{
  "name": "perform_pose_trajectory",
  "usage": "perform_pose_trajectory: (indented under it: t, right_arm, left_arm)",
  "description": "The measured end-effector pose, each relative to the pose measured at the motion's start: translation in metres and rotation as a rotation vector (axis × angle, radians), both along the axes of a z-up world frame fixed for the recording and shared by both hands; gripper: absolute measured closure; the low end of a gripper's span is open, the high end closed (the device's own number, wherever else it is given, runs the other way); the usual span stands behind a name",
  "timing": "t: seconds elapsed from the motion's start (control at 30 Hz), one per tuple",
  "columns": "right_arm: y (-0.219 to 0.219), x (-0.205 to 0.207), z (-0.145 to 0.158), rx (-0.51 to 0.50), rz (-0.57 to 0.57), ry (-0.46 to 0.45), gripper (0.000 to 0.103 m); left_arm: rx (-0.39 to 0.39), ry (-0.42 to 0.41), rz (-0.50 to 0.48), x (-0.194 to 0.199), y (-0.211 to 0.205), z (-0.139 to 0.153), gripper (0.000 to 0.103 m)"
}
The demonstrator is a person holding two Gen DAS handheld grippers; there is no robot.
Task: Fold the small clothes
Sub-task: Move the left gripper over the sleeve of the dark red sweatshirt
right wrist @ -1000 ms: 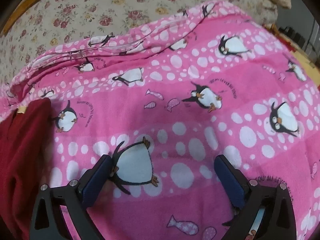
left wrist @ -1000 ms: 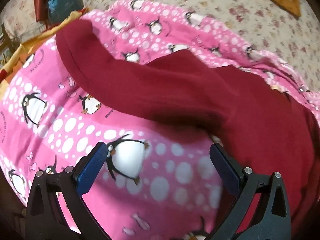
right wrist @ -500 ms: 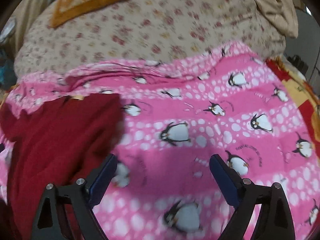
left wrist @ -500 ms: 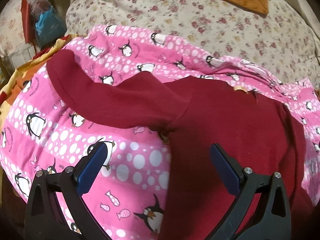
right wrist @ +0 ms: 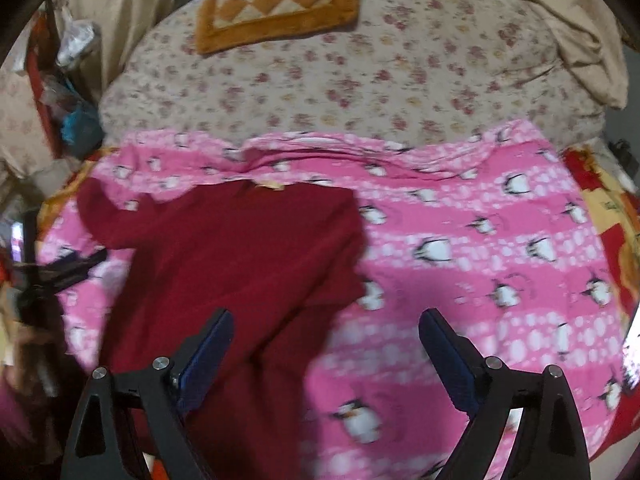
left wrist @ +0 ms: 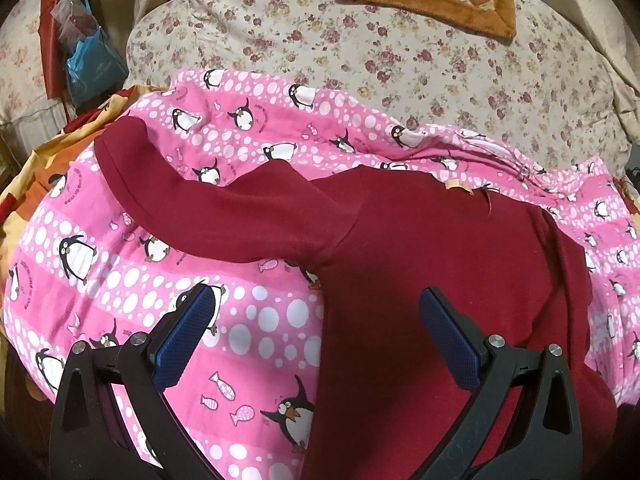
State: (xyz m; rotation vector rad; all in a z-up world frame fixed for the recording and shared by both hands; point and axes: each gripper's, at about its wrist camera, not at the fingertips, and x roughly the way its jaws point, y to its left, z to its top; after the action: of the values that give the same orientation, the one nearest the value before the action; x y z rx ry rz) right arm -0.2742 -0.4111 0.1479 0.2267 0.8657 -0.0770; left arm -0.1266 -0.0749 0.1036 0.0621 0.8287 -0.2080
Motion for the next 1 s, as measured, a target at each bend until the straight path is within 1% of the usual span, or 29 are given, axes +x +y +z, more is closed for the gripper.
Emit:
perform_pose_trajectory:
  t: [0.07, 0.13, 0.23, 0.3, 0.37, 0.47, 0.53, 0.63, 0.77, 1.0]
  right_arm:
    - [0.014, 0.006, 0.005, 0.064, 0.027, 0.011, 0.010]
    - [0.029, 0.014, 0.010, 0.092, 0.055, 0.003, 0.010]
    - [0.051, 0.031, 0.013, 0.083, 0.084, -0.005, 0.010]
    - [0.064, 0.045, 0.012, 0.105, 0.104, -0.022, 0.010]
    - [0.071, 0.057, 0.009, 0.109, 0.101, -0.040, 0.010]
    - [0.079, 0.076, 0.001, 0.084, 0.087, -0.071, 0.010]
    - [0.084, 0.089, -0.007, 0.042, 0.074, -0.085, 0.010]
    - [0.087, 0.104, -0.015, -0.017, 0.086, -0.083, 0.010]
    - [0.092, 0.119, -0.032, -0.091, 0.090, -0.076, 0.010]
    - [0.097, 0.134, -0.057, -0.072, 0.098, -0.044, 0.011]
  left_arm:
    - [-0.001, -0.001, 0.001, 0.000, 0.001, 0.001, 0.001]
    - [-0.006, 0.001, 0.003, 0.001, 0.003, 0.002, 0.001]
    - [-0.004, 0.002, 0.008, 0.003, 0.005, 0.002, 0.001]
    - [0.000, 0.005, 0.015, 0.006, 0.006, 0.001, 0.001]
    - [0.001, 0.011, 0.023, 0.009, 0.007, -0.001, 0.001]
    - [0.003, 0.019, 0.036, 0.015, 0.010, -0.006, 0.001]
    - [0.005, 0.019, 0.044, 0.019, 0.012, -0.007, 0.001]
    - [0.009, 0.023, 0.056, 0.027, 0.016, -0.012, 0.001]
    - [0.021, 0.031, 0.075, 0.036, 0.019, -0.019, 0.001]
    - [0.028, 0.044, 0.089, 0.048, 0.020, -0.029, 0.001]
